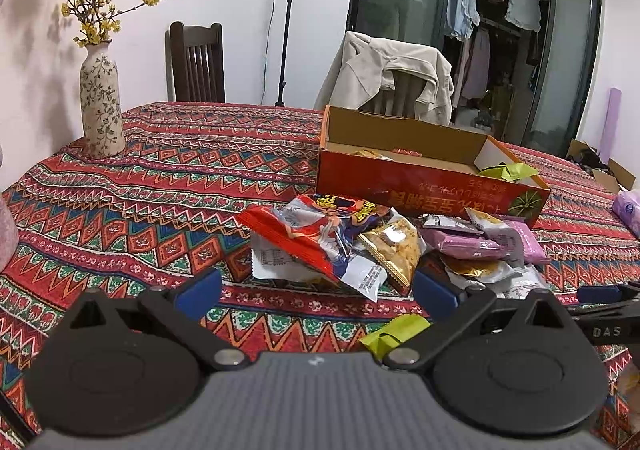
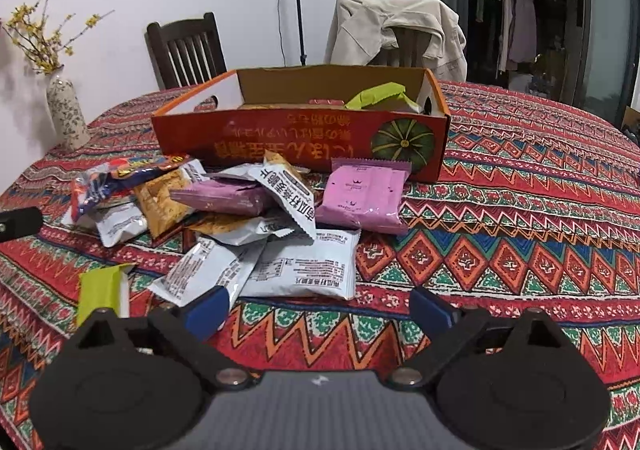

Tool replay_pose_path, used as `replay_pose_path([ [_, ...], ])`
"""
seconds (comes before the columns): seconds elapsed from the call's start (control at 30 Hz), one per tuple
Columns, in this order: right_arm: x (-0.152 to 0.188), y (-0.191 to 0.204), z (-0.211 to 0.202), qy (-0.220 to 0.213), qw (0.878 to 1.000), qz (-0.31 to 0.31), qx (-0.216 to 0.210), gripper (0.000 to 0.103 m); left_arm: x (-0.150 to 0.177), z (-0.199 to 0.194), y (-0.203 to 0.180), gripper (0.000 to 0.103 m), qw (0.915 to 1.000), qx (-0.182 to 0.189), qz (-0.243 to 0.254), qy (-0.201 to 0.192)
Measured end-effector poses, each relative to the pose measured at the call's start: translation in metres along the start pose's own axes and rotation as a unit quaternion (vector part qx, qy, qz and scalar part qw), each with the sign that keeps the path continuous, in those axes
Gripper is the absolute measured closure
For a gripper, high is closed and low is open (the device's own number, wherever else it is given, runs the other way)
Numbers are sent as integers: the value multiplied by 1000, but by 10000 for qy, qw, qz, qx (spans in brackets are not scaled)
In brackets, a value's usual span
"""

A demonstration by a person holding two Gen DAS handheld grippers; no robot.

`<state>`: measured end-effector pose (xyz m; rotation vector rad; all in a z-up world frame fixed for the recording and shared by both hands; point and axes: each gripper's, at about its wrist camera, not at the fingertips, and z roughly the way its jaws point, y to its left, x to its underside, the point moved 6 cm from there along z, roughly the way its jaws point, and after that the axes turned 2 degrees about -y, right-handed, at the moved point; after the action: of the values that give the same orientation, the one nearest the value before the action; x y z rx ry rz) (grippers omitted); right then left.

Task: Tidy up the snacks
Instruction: 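Lower the right gripper onto a white packet while the left approaches a yellow-green bar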

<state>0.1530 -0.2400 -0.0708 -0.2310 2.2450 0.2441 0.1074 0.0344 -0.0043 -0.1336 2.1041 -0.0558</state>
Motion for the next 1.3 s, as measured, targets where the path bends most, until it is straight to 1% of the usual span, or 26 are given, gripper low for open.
replay_pose_path([
  [0.1, -6, 1, 8, 10, 10000, -24, 75, 13, 0, 2, 3, 0, 10000, 26, -15, -6],
  [0.17, -10, 2, 15, 47, 9999, -50, 139, 22, 0, 3, 5, 0, 10000, 27, -43, 9],
  [0.23, -13, 3, 24, 131, 9997, -60, 204, 24, 0, 5, 9, 0, 10000, 10, -80, 30],
  [0.27, -15, 4, 29, 177, 9996, -67, 200, 29, 0, 7, 11, 0, 9999, -4, -96, 44],
  [0.33, -17, 8, 37, 240, 9995, -90, 205, 32, -1, 9, 14, 0, 9999, -30, -119, 76],
  [0.43, -17, 14, 44, 241, 9995, -126, 167, 29, -2, 10, 16, 0, 9999, -26, -126, 70],
  [0.57, -18, 17, 46, 186, 9995, -199, 140, 27, -1, 13, 15, 0, 9999, 15, -143, 95],
  [0.77, -14, 14, 43, 78, 9996, -265, -28, 27, 3, 11, 9, 0, 9998, 59, -119, 116],
  [0.83, -13, 14, 41, 80, 9995, -310, -60, 30, 3, 8, 8, 0, 9999, 45, -118, 98],
  [0.9, -11, 14, 38, 54, 9994, -321, -84, 36, 3, 6, 6, 0, 9999, 22, -112, 95],
  [0.97, -10, 12, 34, 1, 9996, -269, -70, 50, 4, 3, 3, 0, 9999, 11, -79, 88],
  [1.03, -10, 7, 28, -75, 9998, -124, -110, 56, 5, -1, 0, 0, 10000, -16, -47, 81],
  [1.1, -9, 3, 22, -125, 9997, -31, -195, 59, 5, -4, -2, 0, 10000, -57, -22, 55],
  [1.13, -8, 3, 19, -176, 9996, -38, -195, 71, 4, -5, -2, 0, 10000, -74, -20, 39],
  [1.17, -8, 2, 15, -262, 9994, -28, -222, 80, 4, -6, -3, 0, 10000, -90, -28, 20],
  [1.23, -9, -1, 8, -382, 9988, 32, -310, 83, 4, -6, -5, 0, 9999, -100, -47, 15],
  [1.3, -8, -3, 2, -441, 9985, 9, -330, 83, 5, -7, -8, 0, 9999, -91, -45, 15],
])
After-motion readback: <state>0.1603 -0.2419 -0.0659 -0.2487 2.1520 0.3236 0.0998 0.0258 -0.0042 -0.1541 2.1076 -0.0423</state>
